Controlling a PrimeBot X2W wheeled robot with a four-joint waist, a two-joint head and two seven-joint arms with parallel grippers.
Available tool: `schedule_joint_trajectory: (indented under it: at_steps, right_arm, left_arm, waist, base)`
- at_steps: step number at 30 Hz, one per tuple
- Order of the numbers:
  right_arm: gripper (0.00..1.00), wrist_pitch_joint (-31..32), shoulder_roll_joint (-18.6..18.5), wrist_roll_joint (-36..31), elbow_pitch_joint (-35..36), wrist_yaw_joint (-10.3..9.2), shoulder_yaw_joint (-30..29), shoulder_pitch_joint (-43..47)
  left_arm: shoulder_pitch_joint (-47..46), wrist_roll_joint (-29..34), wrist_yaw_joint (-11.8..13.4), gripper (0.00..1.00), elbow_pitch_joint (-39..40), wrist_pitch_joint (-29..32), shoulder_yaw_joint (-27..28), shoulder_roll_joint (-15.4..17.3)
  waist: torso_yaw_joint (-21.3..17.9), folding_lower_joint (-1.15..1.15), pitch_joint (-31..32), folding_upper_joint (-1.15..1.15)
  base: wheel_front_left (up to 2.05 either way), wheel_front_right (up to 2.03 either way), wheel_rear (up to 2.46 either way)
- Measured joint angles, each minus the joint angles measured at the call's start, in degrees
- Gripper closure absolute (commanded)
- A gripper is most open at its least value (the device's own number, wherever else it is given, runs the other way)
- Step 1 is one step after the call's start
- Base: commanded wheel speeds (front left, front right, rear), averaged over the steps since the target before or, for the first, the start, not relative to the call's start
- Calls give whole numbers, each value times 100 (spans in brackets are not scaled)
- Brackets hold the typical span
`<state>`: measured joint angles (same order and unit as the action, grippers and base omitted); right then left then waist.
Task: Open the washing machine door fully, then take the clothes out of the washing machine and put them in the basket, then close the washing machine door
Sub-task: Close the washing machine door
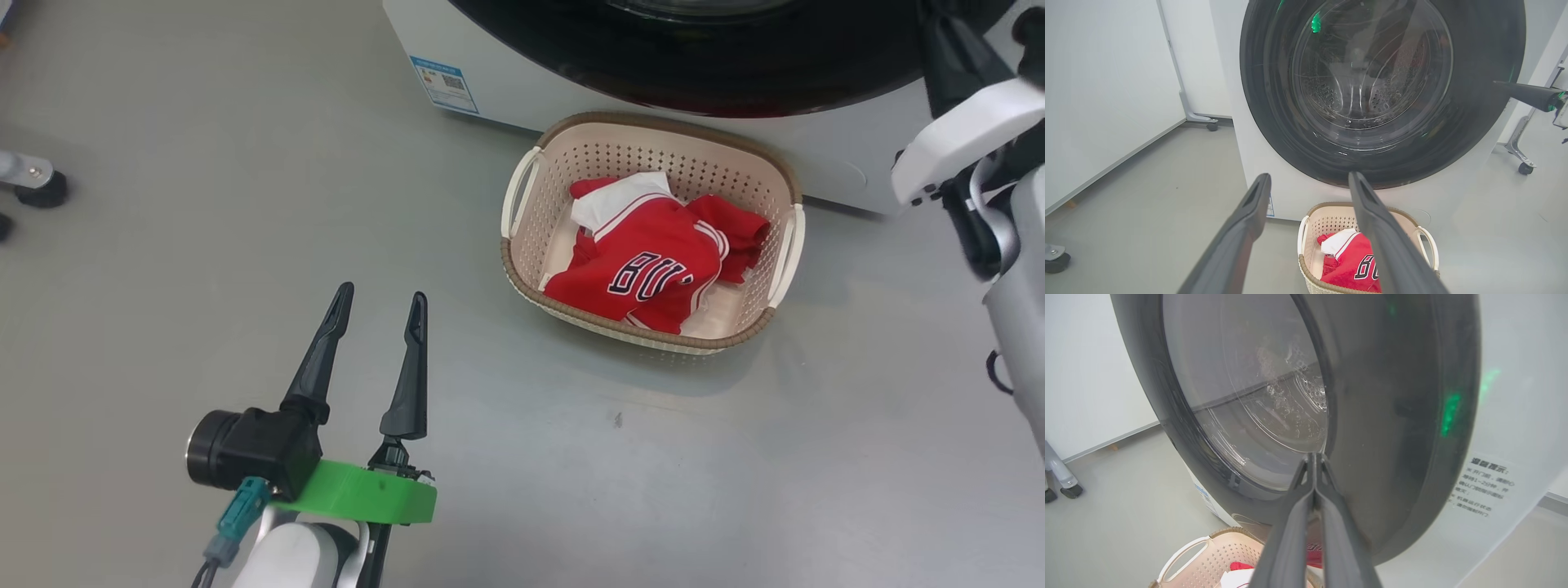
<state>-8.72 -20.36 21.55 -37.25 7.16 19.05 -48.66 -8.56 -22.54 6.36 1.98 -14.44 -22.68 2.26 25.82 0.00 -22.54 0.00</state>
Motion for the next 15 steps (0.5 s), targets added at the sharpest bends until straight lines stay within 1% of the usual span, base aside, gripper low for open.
schedule_joint_trajectory:
  at_steps: [8, 11, 12, 13, 14, 15]
  right_arm:
    - [100, -381, 266, 324, 120, 0, 19, 777]
    - [100, -489, 309, 381, 201, 0, -88, 1132]
    - [52, -517, 319, 409, 223, 0, -129, 1206]
    - [22, -523, 335, 423, 241, 0, -163, 1283]
    - [3, -523, 346, 423, 248, 0, -182, 1360]
    - [0, -523, 364, 425, 254, -2, -211, 1441]
  left_arm:
    - [5, 98, 0, 0, -155, 0, 108, 1]
    - [12, 105, 1, 0, -224, -1, 159, 1]
    - [14, 105, 19, 0, -241, -1, 166, 3]
    - [20, 110, 35, 0, -261, -1, 179, 7]
    - [24, 114, 42, 0, -280, 0, 189, 11]
    - [27, 114, 42, 0, -307, 0, 201, 19]
  waist:
    - [-250, 0, 229, 0]
    - [-411, 0, 362, 0]
    - [-455, 0, 396, 0]
    - [-503, 0, 430, 0]
    - [-550, 0, 462, 0]
    - [-600, 0, 495, 0]
  base:
    - [0, 0, 0]
    - [0, 0, 0]
    - [0, 0, 0]
    - [0, 0, 0]
    - [0, 0, 0]
    - [0, 0, 0]
